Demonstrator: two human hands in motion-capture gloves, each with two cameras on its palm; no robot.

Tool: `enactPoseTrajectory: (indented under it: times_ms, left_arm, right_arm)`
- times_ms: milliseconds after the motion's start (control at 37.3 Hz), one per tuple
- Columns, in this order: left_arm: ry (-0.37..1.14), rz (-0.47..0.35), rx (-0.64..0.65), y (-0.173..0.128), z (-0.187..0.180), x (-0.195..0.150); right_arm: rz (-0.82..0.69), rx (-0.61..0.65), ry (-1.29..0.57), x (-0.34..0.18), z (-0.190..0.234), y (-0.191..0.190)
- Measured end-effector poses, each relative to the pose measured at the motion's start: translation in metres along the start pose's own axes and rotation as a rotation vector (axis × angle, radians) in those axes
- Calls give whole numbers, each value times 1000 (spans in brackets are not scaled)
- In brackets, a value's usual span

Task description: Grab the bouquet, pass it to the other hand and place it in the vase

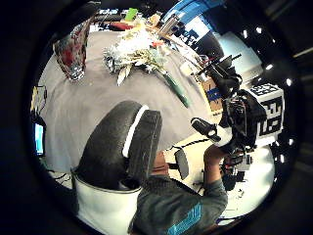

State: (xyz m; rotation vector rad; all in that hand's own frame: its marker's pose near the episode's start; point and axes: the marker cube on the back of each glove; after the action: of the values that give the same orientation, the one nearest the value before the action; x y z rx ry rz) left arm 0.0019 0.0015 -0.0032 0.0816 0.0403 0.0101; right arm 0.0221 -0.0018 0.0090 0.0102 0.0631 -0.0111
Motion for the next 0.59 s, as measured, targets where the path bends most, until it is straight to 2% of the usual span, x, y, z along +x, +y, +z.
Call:
enactPoseTrajectory:
  times_ms: [295,590]
  left_arm:
    - [32,-18,78,-2,6,-2]
    - [39,-21,70,-3,16,5]
  right_arm:
    - [109,-5,19,53,8,24]
    - [213,39,-32,119,39,15]
